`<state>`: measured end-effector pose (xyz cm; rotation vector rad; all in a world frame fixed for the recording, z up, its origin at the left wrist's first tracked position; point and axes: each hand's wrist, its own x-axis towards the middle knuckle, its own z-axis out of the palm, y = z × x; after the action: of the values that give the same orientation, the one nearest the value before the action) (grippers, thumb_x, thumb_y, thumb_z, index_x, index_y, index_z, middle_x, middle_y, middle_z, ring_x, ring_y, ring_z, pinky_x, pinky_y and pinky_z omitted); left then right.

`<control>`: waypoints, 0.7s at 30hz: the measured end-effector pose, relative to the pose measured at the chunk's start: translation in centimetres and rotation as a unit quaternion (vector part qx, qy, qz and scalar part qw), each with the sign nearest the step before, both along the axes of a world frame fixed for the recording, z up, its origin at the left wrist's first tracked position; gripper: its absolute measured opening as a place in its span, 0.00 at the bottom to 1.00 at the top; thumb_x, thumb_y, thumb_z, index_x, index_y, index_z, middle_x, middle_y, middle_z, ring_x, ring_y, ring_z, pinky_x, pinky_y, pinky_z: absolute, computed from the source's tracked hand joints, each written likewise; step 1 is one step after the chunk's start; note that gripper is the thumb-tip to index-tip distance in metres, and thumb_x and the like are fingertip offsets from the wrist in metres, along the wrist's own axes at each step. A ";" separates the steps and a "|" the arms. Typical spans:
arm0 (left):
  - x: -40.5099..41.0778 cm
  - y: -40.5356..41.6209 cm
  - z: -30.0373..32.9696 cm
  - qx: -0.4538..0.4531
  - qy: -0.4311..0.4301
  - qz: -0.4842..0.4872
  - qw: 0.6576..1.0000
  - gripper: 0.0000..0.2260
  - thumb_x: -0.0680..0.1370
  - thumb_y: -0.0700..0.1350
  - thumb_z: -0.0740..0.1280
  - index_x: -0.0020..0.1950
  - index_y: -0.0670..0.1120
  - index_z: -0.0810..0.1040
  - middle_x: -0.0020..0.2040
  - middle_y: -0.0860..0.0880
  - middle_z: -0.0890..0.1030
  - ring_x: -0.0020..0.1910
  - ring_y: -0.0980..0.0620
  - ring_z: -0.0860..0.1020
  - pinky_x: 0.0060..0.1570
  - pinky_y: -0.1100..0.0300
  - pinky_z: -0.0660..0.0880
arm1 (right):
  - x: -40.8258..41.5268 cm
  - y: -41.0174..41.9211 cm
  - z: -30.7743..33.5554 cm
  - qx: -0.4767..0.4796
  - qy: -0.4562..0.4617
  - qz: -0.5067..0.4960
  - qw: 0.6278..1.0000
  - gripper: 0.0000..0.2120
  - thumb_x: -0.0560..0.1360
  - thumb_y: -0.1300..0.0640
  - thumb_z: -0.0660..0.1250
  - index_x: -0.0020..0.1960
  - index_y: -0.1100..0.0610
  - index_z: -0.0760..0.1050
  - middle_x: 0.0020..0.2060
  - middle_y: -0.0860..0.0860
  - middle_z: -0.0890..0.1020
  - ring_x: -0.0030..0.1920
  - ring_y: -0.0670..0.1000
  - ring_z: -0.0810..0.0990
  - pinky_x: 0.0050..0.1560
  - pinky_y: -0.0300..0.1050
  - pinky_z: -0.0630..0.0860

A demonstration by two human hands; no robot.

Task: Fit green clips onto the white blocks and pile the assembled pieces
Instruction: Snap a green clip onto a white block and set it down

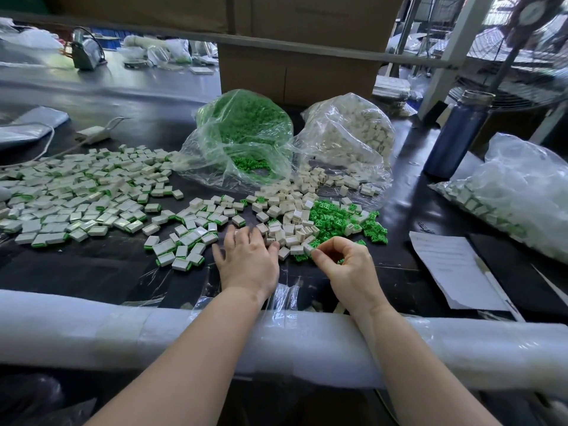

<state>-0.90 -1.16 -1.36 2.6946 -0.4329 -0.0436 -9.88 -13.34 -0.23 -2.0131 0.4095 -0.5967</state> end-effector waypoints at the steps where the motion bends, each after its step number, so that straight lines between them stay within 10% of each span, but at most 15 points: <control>1: -0.1 0.1 0.0 0.008 -0.005 0.010 1.000 0.25 0.81 0.56 0.50 0.75 0.46 0.56 0.76 0.47 0.55 0.75 0.48 0.44 0.72 0.44 0.42 | 0.0 0.0 0.0 -0.001 0.000 0.000 1.000 0.06 0.73 0.58 0.70 0.37 0.55 0.78 0.31 0.47 0.78 0.33 0.42 0.73 0.36 0.30 0.70; 10: -0.1 0.1 0.4 0.048 -0.002 0.085 0.995 0.31 0.80 0.56 0.51 0.75 0.38 0.46 0.77 0.44 0.44 0.75 0.44 0.39 0.72 0.46 0.39 | -0.1 -0.1 0.0 -0.006 0.004 -0.001 1.000 0.07 0.73 0.58 0.70 0.36 0.54 0.77 0.30 0.47 0.77 0.32 0.43 0.72 0.35 0.31 0.70; 16: 0.1 0.3 0.2 -0.005 -0.083 -0.008 0.996 0.23 0.81 0.44 0.54 0.75 0.45 0.54 0.76 0.47 0.55 0.75 0.47 0.46 0.74 0.51 0.43 | 0.0 -0.1 -0.2 -0.010 0.012 -0.007 1.000 0.09 0.73 0.57 0.70 0.34 0.52 0.76 0.30 0.47 0.76 0.32 0.44 0.72 0.36 0.34 0.71; 21: 0.4 -0.1 -0.3 0.024 -0.046 -0.054 0.997 0.26 0.80 0.41 0.51 0.77 0.49 0.45 0.77 0.52 0.46 0.75 0.49 0.36 0.71 0.52 0.33 | 0.1 0.0 -0.2 -0.020 0.011 -0.013 1.000 0.10 0.73 0.58 0.70 0.34 0.51 0.75 0.29 0.45 0.76 0.31 0.42 0.71 0.35 0.33 0.70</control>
<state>-0.49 -1.27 -1.65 2.7265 -0.6140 0.0381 -9.80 -13.36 -0.43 -2.0572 0.4399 -0.6045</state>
